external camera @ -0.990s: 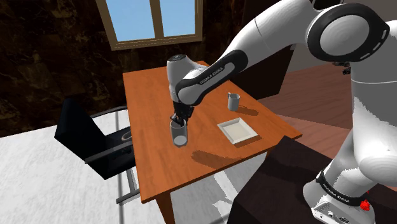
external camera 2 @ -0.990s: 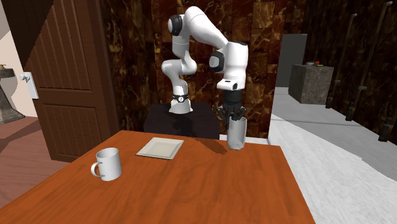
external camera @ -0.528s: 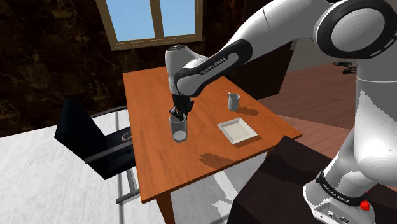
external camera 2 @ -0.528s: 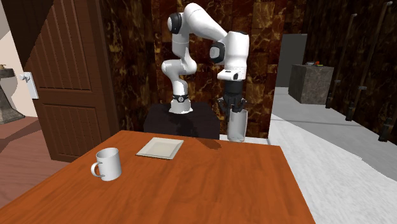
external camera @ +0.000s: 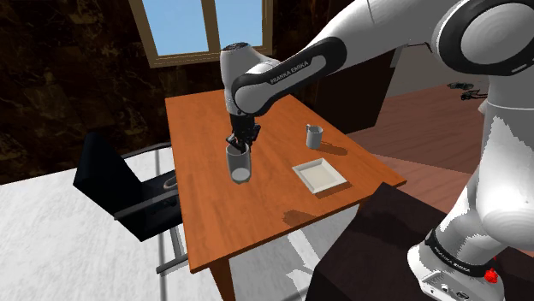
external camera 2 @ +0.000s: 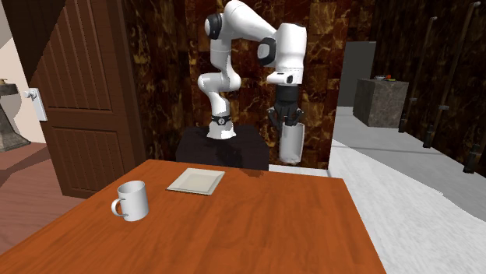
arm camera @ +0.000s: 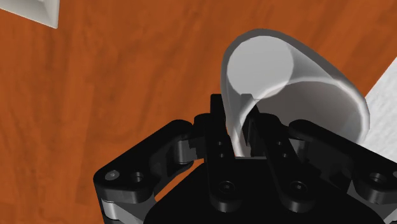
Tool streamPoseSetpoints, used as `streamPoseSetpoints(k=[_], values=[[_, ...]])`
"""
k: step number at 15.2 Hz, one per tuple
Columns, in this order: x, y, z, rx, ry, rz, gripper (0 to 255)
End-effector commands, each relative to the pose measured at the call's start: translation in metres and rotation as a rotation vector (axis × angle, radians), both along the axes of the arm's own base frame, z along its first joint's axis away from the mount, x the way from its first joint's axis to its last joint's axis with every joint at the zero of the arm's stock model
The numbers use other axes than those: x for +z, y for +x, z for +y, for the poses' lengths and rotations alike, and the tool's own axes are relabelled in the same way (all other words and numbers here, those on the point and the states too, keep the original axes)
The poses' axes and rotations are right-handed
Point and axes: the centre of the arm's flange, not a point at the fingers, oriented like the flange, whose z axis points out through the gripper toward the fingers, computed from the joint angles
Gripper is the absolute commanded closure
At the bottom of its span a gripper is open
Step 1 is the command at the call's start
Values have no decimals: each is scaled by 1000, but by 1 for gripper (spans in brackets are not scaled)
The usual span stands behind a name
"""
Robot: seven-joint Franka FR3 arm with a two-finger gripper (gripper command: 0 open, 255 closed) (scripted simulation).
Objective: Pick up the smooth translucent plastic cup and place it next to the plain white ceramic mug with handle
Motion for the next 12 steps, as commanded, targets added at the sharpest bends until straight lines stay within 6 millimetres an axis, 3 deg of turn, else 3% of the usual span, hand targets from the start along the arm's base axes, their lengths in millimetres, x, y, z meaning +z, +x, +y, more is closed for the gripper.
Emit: streamPoseSetpoints(k=[1, 12], values=[[12, 0, -1, 0, 0, 0, 255], [70, 0, -1, 0, 0, 0, 255]])
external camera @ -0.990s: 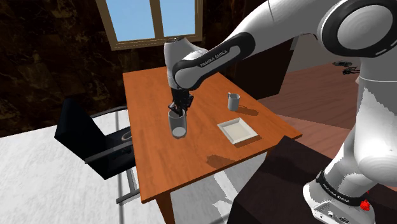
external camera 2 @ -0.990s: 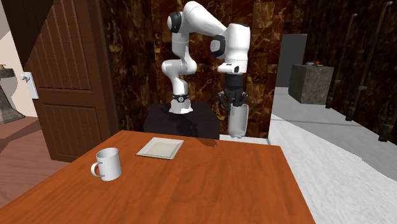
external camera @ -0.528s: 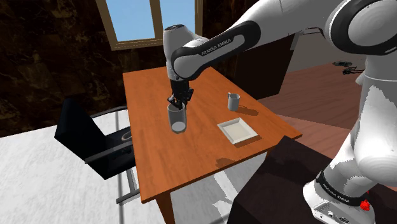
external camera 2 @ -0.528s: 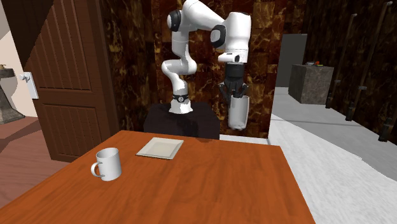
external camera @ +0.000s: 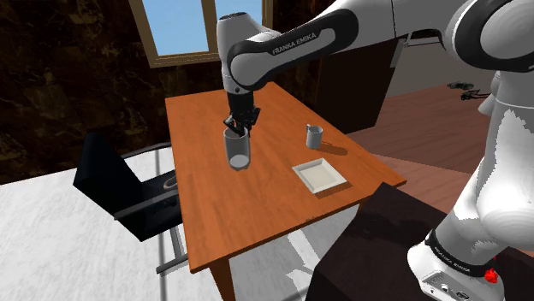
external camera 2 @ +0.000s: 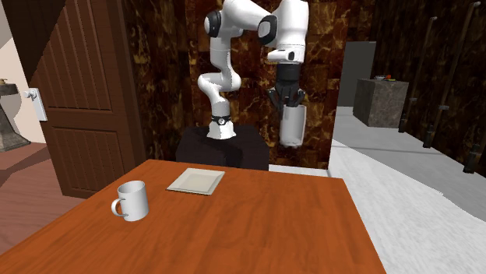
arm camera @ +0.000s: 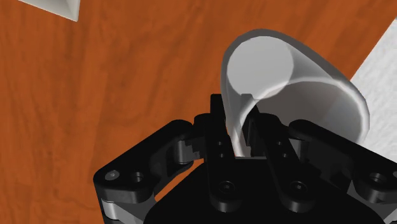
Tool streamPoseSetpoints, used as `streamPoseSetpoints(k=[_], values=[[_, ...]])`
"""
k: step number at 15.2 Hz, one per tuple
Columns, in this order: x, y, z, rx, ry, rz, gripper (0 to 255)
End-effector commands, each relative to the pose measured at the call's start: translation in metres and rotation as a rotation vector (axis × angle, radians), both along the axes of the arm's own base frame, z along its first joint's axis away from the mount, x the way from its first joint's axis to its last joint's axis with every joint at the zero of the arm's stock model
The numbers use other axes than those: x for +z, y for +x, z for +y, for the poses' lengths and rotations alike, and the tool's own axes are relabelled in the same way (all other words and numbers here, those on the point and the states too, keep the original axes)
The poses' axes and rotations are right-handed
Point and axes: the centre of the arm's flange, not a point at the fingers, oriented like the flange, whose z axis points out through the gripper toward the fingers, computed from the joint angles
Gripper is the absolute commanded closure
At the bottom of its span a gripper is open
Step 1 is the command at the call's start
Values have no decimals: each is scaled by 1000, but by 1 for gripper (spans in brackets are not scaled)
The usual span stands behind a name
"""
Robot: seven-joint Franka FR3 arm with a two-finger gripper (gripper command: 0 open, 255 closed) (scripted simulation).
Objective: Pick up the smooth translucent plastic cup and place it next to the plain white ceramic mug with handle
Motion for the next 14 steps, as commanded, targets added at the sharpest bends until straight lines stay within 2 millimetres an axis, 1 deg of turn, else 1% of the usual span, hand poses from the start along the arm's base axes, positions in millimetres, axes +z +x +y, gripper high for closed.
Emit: streamPoseSetpoints(k=[1, 14], values=[[7, -1, 0, 0, 0, 0, 255], [7, -4, -172, 0, 0, 0, 255]])
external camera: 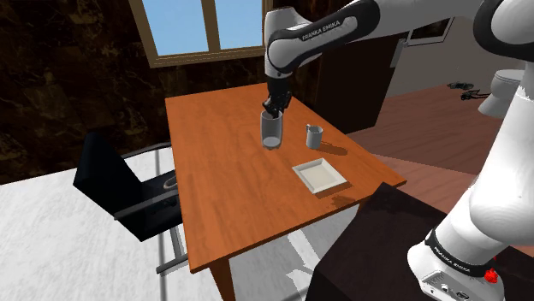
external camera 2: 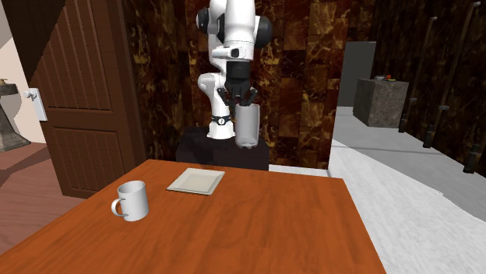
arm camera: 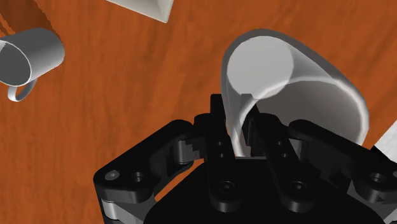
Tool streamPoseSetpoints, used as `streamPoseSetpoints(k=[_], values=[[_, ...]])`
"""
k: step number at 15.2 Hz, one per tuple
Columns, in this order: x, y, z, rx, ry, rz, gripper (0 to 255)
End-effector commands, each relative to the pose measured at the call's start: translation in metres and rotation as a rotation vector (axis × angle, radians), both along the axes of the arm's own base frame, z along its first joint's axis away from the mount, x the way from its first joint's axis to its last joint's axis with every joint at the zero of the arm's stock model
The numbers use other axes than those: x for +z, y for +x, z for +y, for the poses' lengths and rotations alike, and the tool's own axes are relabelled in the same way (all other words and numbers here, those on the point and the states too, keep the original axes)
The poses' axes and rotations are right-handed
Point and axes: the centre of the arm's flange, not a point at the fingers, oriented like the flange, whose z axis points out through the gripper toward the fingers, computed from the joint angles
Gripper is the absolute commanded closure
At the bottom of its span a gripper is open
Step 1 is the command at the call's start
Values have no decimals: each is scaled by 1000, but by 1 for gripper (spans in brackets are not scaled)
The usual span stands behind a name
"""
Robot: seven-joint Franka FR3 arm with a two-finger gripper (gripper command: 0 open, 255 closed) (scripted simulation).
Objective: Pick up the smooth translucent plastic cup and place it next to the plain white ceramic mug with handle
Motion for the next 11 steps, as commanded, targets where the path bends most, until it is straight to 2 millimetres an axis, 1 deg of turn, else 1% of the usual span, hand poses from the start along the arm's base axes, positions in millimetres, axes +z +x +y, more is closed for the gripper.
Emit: streamPoseSetpoints(k=[1, 11], values=[[0, 0, -25, 2, 0, -1, 255], [1, -3, -157, 2, 0, -1, 255]])
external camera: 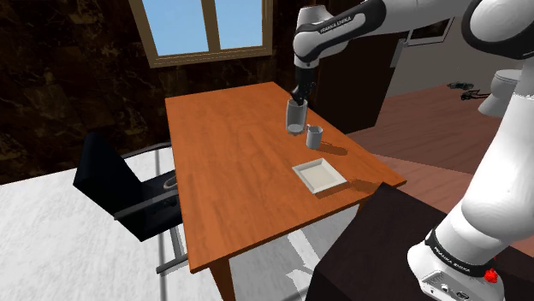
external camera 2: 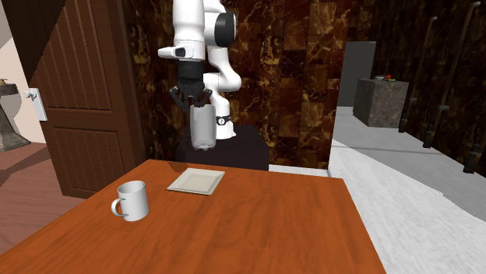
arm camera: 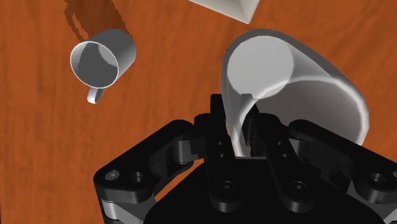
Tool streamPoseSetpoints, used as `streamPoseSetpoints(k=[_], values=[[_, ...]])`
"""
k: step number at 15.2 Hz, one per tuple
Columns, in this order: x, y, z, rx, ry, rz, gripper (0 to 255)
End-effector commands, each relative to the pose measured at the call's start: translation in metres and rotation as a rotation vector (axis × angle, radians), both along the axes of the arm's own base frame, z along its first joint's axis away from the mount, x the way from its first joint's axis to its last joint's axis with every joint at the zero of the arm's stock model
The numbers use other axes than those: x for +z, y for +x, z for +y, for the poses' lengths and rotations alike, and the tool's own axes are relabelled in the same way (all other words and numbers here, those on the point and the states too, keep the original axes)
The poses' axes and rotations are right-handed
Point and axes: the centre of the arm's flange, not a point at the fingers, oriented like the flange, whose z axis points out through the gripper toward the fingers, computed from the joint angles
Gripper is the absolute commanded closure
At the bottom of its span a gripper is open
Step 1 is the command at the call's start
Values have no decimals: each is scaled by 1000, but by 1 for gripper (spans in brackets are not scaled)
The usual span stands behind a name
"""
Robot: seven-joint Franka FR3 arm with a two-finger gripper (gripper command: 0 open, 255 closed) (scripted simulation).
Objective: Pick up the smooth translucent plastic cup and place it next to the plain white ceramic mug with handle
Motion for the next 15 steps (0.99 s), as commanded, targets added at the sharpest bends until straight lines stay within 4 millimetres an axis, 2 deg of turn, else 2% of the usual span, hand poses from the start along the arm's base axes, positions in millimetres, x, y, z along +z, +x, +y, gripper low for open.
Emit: streamPoseSetpoints(k=[1, 15], values=[[0, -1, -26, 1, 0, 0, 255], [1, -4, -211, 1, 0, 0, 255]])
